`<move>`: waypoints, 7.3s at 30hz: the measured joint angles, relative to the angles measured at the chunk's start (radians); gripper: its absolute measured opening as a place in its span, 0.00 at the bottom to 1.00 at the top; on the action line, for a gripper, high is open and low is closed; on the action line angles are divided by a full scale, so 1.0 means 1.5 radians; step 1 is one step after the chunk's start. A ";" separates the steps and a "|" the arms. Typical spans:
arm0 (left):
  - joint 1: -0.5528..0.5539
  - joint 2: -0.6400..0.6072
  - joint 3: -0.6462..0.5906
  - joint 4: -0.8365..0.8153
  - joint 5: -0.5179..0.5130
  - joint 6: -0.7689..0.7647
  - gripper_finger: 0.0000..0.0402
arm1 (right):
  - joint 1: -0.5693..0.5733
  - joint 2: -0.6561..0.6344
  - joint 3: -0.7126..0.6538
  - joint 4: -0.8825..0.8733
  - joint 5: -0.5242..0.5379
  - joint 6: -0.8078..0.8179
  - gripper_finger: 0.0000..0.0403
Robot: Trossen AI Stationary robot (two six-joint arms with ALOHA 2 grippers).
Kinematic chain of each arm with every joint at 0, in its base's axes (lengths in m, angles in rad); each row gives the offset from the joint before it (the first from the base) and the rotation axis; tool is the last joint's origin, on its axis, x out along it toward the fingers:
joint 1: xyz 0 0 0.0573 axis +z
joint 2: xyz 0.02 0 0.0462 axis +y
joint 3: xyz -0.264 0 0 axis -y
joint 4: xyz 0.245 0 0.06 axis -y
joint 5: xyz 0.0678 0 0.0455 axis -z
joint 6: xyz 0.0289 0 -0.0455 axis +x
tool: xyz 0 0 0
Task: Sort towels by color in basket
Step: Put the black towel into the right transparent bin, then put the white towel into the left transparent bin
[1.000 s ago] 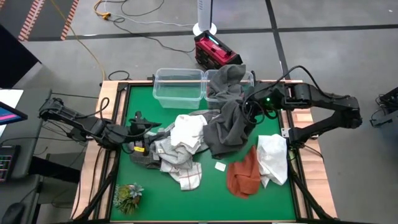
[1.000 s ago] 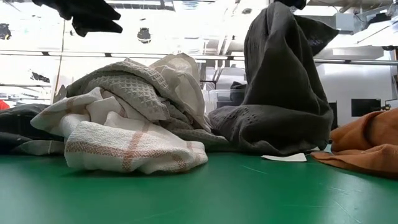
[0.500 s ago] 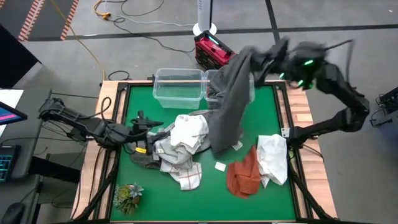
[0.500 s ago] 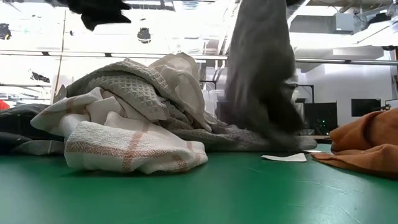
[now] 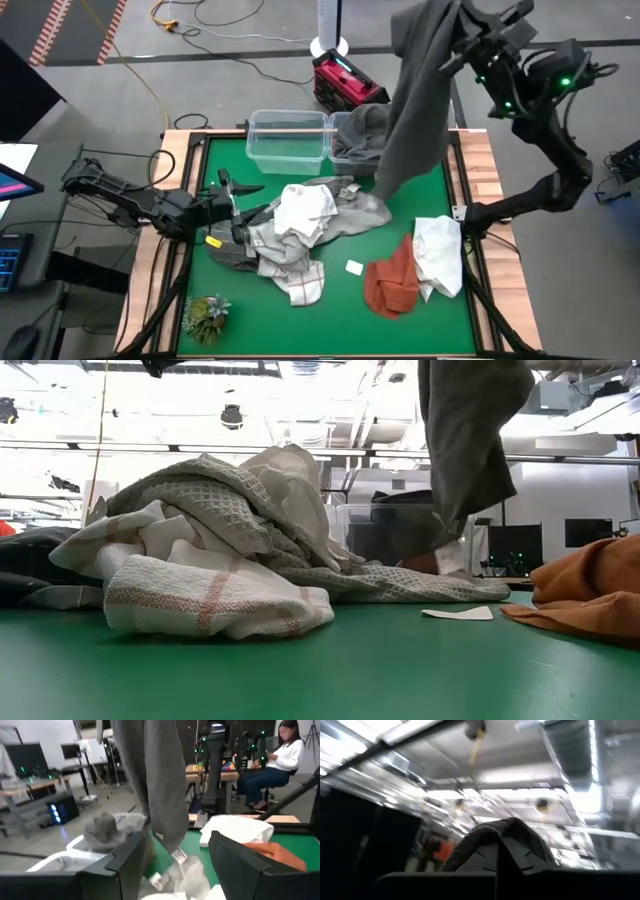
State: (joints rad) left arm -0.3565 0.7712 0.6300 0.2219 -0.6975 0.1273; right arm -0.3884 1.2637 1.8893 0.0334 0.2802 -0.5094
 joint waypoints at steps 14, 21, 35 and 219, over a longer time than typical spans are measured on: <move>0.015 0.000 0.000 -0.003 0.001 0.011 0.52 | -0.169 0.246 0.274 0.007 -0.066 0.047 0.06; 0.015 -0.001 0.000 -0.066 0.001 -0.029 0.52 | -0.250 0.257 0.281 -0.042 -0.083 0.097 0.06; 0.021 -0.004 0.000 -0.099 -0.058 -0.041 0.52 | -0.240 0.261 0.282 -0.629 -0.101 0.107 0.06; 0.157 0.235 0.139 -0.192 0.221 -0.129 0.03 | 0.455 0.110 -0.699 0.066 0.186 0.443 0.66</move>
State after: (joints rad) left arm -0.1210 1.1241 0.8379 -0.0656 -0.3655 -0.0665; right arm 0.2935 1.4288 0.8413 0.1324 0.5585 0.1548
